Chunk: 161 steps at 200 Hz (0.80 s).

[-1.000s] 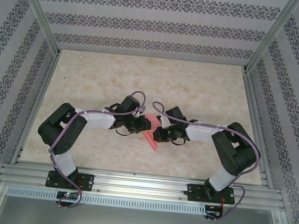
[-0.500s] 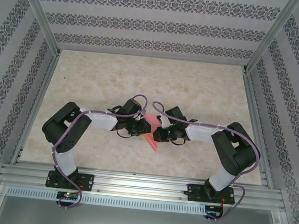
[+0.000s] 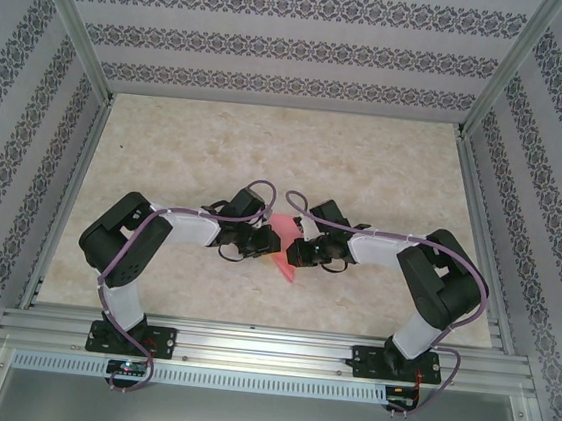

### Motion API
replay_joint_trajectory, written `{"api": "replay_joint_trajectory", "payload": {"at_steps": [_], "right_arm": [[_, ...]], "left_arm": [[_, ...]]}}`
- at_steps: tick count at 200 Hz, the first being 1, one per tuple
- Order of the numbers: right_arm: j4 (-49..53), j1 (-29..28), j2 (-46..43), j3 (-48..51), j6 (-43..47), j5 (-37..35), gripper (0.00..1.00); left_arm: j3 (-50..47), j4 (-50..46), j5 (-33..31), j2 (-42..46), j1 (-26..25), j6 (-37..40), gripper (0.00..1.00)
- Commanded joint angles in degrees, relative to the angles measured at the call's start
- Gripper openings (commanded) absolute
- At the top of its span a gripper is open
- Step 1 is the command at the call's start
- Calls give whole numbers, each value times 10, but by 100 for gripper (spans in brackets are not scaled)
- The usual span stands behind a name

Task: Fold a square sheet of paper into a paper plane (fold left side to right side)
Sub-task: Third fold the triangle at the center of the table.

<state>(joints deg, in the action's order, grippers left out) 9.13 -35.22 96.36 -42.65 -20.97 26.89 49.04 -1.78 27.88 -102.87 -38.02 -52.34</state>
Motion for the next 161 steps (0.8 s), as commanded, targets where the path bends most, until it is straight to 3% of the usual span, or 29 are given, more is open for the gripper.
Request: {"api": "replay_joint_trajectory", "payload": {"at_steps": [1,53,76,105,161], "right_arm": [[46,-6,-17,1,7,-37,19],[120,12,-126,-9,8,-58,37],[127,14,-162,13,-2,-39,37],[41,-1,-188,54,-76,43,33],[-44,-46,-136,64,-144,76,32]], "left_arm": [[-19,-23,-20,-16,-5,15,20],[-30,-14,-27,-21,-6,12,19],[-27,-14,-27,-20,-6,13,19],[-25,-19,-28,-20,-7,15,19],[-23,-19,-30,-20,-7,16,19]]}}
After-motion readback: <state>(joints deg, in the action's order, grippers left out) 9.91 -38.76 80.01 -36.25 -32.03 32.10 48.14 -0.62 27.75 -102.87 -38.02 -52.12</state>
